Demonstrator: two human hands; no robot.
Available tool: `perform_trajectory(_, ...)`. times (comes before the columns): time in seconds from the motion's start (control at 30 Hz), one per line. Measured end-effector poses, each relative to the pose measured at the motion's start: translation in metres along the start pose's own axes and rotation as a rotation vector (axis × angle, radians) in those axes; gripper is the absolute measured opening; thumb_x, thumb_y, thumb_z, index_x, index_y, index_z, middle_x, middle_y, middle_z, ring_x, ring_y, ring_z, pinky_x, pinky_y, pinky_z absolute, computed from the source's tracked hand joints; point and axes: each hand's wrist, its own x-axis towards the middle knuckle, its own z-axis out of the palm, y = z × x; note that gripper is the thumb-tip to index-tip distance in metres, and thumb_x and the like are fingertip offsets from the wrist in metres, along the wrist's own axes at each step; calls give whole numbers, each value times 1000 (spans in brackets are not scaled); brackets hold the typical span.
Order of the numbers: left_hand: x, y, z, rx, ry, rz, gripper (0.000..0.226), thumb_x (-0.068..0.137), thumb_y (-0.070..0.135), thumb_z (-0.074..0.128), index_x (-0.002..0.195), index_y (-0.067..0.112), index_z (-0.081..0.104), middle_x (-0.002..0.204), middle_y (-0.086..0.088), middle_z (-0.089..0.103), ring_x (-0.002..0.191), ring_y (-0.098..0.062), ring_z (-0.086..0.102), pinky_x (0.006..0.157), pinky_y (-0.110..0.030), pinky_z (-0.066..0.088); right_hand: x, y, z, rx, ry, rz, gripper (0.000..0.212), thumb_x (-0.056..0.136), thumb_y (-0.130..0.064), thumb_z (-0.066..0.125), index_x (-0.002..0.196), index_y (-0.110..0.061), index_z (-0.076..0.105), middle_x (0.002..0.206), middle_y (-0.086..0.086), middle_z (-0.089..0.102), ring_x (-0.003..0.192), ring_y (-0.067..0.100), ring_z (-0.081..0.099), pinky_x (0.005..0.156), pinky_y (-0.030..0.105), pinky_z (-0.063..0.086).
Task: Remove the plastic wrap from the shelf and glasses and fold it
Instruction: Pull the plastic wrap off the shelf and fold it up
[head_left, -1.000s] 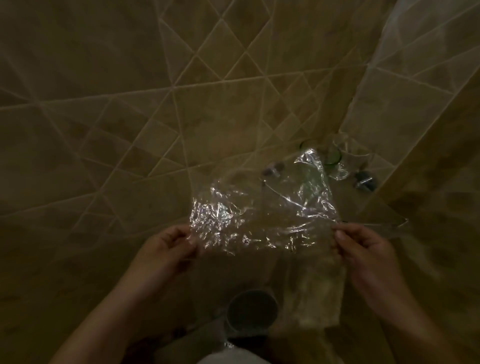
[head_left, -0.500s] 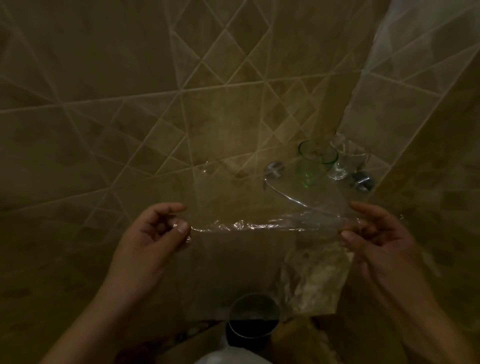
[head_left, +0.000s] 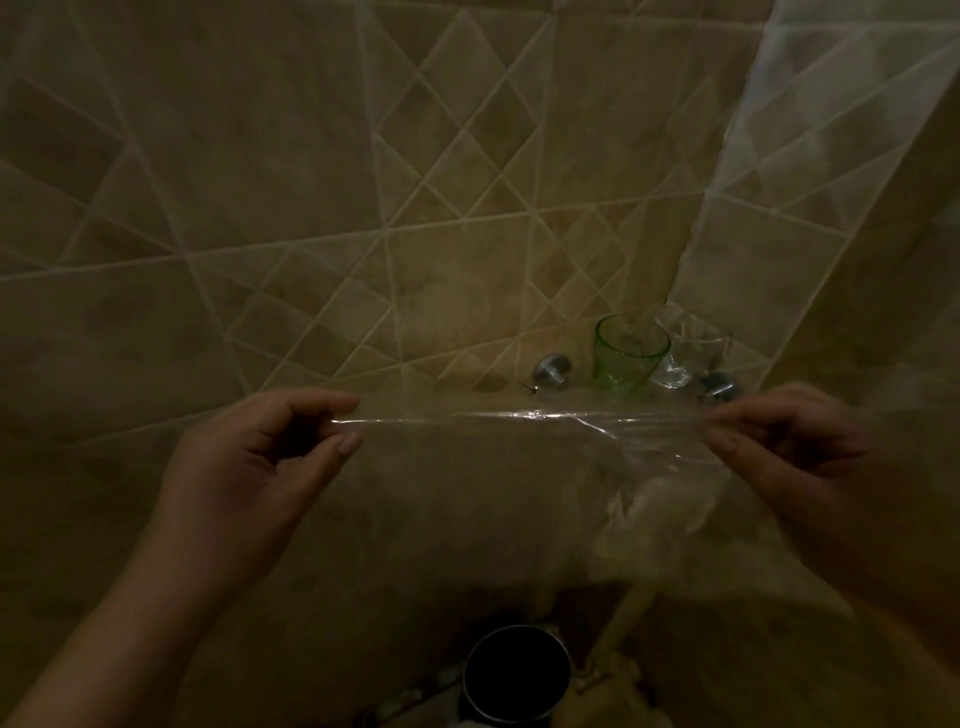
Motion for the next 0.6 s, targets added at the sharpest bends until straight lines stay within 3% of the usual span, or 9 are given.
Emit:
perform_trajectory(0.13, 11, -2, -8, 18, 37, 54, 10, 78, 35, 73, 78, 42, 66, 82, 6, 60, 68, -6, 57, 54, -11, 44, 8, -5, -8, 46, -30, -26, 11, 75, -49, 68, 81, -40, 69, 87, -15, 65, 79, 8, 61, 64, 18, 50)
perform_trajectory(0.23, 19, -2, -3, -232, 6, -16, 10, 78, 24, 72, 75, 34, 68, 91, 5, 63, 82, -3, 59, 66, -8, 46, 13, -2, -7, 54, -29, 54, 21, 71, -55, 69, 80, -36, 71, 73, -9, 69, 62, 6, 61, 54, 16, 48)
perform_trajectory(0.37, 30, 3, 9, -413, -29, -75, 4, 84, 23, 67, 80, 24, 69, 93, 0, 73, 88, -12, 68, 72, -19, 55, 17, 6, 3, -137, -123, 65, 10, 72, -38, 76, 78, -37, 69, 75, -12, 69, 61, 6, 63, 53, 12, 47)
perform_trajectory(0.43, 40, 4, 12, -376, -73, -48, 6, 86, 24, 64, 81, 25, 67, 88, -2, 73, 86, -15, 68, 75, -27, 55, 21, 9, 7, -304, -234, 73, 19, 75, -23, 75, 85, -37, 67, 76, -14, 68, 71, 3, 64, 64, 14, 48)
perform_trajectory(0.53, 57, 6, 15, -289, -278, 20, 8, 87, 25, 60, 84, 20, 65, 85, -1, 73, 84, -15, 68, 77, -31, 54, 27, 5, 24, -530, -413, 42, 57, 71, -51, 71, 122, -30, 57, 111, -15, 57, 105, 10, 58, 85, 28, 42)
perform_trajectory(0.6, 69, 9, 18, -203, -409, 85, 8, 89, 23, 61, 85, 17, 64, 85, -1, 72, 82, -16, 68, 77, -32, 54, 33, -4, 46, -431, -501, 82, 70, 63, -63, 65, 126, -39, 51, 117, -18, 56, 108, 0, 54, 88, 25, 43)
